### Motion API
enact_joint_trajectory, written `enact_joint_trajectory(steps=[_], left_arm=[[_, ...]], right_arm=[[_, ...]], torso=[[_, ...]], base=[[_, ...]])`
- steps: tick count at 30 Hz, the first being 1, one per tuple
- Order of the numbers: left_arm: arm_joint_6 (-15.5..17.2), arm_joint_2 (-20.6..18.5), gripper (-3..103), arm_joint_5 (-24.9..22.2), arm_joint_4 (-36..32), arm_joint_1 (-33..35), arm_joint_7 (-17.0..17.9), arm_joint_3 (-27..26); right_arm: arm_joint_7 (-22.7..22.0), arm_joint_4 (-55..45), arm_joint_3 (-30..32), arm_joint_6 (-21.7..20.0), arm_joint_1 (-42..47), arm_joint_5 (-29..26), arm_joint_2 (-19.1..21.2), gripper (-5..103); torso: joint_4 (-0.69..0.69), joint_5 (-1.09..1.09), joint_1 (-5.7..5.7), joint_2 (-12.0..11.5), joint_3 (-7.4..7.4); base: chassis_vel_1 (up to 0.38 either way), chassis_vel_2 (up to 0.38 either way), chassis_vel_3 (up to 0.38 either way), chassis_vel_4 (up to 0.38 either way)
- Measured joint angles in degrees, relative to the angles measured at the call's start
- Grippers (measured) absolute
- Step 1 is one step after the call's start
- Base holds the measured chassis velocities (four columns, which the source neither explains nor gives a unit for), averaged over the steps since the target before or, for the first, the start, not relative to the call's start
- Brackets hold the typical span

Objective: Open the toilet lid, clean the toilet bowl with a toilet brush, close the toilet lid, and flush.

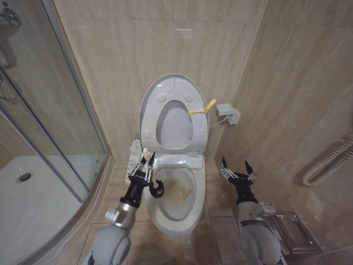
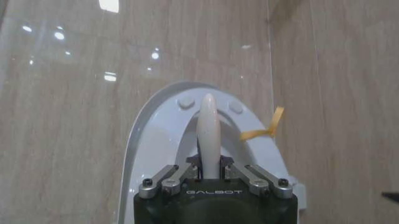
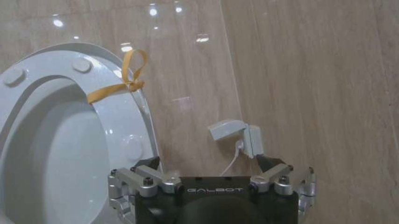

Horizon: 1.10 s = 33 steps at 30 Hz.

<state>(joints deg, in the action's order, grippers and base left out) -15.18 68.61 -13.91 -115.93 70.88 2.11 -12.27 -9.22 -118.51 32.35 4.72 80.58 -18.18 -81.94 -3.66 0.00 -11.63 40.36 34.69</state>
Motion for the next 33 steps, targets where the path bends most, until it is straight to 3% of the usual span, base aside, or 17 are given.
enact_joint_trajectory(steps=[6,13,17,25,33], left_arm=[[0.73,-0.54,19,-5.61,8.68,-8.69,-0.46,5.38],[0.72,0.57,19,-7.20,18.82,-16.91,-1.47,11.13],[-1.20,1.47,19,-5.53,27.17,-21.59,-2.78,14.19],[-5.06,3.06,19,-3.89,38.60,-26.33,-4.41,16.70],[-5.77,4.37,19,-2.89,39.61,-23.99,-4.73,17.85]], right_arm=[[0.01,0.00,0.00,0.00,0.00,0.00,0.00,100],[-0.01,0.00,0.00,0.00,0.00,0.00,0.00,100],[0.00,0.00,0.00,0.00,0.00,0.00,0.00,100],[0.00,0.00,0.00,0.00,0.00,0.00,0.00,100],[0.00,0.00,0.00,0.00,0.00,0.00,0.00,100]], torso=[[-0.02,0.01,0.00,0.00,0.00],[-0.01,0.00,-0.01,0.00,0.00],[-0.01,0.01,-0.01,0.00,0.00],[0.00,0.01,-0.01,0.00,0.00],[-0.01,0.01,0.00,0.00,-0.01]], base=[[0.000,0.000,0.000,0.000],[0.000,0.000,0.000,0.000],[0.000,0.000,0.000,0.000],[0.000,0.000,0.000,0.000],[0.000,0.000,0.000,0.000]])
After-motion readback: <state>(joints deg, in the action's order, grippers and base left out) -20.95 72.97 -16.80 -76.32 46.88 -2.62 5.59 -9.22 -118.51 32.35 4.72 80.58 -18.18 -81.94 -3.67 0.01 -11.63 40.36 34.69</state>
